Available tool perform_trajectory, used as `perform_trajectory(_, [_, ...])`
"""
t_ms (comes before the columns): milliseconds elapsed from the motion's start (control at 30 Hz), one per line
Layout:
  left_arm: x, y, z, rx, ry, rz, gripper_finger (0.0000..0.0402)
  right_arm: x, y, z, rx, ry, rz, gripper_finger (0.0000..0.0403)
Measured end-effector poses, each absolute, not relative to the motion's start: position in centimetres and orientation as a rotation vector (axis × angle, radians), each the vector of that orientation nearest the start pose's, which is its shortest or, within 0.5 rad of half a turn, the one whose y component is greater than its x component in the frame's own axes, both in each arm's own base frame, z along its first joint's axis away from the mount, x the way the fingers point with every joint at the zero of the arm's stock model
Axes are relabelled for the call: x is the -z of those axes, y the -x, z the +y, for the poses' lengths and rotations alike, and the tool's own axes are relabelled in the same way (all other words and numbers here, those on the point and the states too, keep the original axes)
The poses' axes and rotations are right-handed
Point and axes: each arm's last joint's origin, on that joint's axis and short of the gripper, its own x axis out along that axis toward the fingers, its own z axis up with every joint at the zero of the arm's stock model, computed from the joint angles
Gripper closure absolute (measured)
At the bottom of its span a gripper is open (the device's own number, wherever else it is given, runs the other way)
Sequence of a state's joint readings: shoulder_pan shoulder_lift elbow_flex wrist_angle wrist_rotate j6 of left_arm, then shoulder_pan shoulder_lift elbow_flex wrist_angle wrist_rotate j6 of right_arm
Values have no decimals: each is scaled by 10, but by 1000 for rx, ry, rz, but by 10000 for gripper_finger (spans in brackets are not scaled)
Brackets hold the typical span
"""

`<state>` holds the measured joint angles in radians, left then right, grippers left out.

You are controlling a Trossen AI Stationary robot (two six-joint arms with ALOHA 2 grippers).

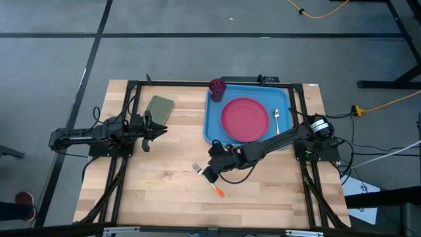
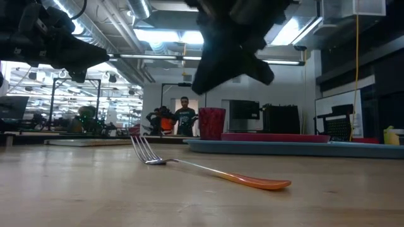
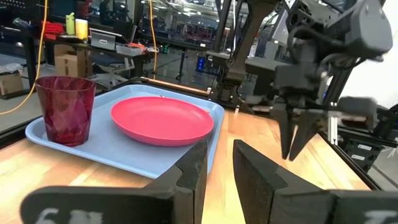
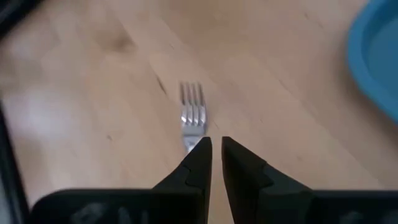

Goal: Pick and place plate/cup/fork/spoon on tray
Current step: Put the orange fork on the blue tray to the right of the pink plate

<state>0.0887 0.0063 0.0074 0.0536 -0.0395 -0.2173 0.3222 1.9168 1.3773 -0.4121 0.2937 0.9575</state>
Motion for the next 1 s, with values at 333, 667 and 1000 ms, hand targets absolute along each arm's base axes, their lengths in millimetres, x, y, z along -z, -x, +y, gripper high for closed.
perform_trajectory(333, [-171,-97,10,-121,216,-68,331,-176,-388,125,509,-719,874,360])
perform_trajectory(667, [-171,-97,10,-121,216,-68,331,-177,-385,133,533,-751,880,337])
perform_trajectory(1000, [-171,-97,10,-121,216,-69,331,-199,-397,153,642,-636,962,336])
